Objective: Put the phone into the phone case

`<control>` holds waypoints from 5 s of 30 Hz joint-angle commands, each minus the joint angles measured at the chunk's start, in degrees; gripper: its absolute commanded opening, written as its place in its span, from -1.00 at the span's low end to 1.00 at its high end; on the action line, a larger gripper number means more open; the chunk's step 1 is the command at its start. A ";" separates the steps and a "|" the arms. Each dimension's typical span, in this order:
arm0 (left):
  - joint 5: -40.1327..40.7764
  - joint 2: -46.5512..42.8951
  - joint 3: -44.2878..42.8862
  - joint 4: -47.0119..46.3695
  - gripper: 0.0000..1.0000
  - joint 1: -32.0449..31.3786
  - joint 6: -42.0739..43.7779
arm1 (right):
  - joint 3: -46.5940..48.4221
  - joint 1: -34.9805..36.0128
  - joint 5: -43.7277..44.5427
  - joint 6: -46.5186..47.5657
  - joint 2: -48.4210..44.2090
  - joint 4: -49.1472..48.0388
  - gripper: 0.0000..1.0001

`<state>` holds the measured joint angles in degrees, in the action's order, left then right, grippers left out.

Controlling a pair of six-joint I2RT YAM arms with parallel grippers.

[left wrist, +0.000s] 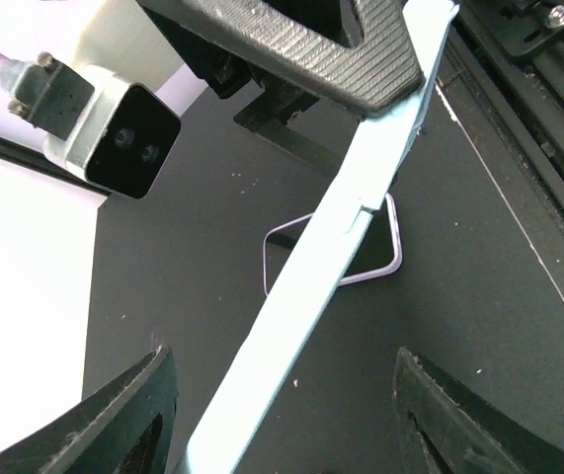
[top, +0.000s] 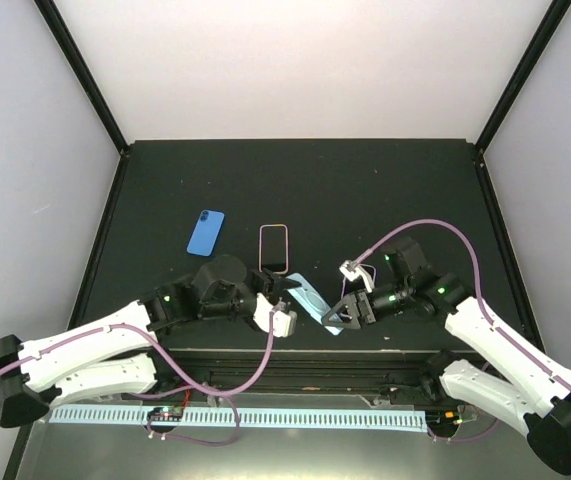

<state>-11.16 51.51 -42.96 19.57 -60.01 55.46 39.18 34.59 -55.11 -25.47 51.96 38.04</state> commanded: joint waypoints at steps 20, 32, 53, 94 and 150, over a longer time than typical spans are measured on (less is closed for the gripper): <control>5.75 2.84 -5.88 0.13 -0.97 -1.08 -14.77 | -2.52 0.30 9.89 -14.46 -8.92 -14.21 0.72; 1.91 0.42 2.55 -13.07 -0.97 -0.11 -44.51 | -3.98 0.30 36.97 -22.94 -26.01 -10.24 1.00; 0.54 24.31 10.04 -31.17 -0.97 5.35 -94.55 | -5.45 0.34 44.67 -24.28 -29.45 -5.02 1.00; 28.63 10.09 10.90 -16.41 0.98 6.32 -93.63 | -6.93 0.31 44.82 -22.71 -30.94 -3.98 1.00; 8.00 58.74 -29.46 16.43 0.92 54.88 -49.52 | -7.49 0.30 44.92 -20.24 -33.50 -3.88 1.00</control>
<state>-1.80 108.51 -70.30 35.18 -5.58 6.46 31.66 34.63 -11.03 -46.37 19.81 34.54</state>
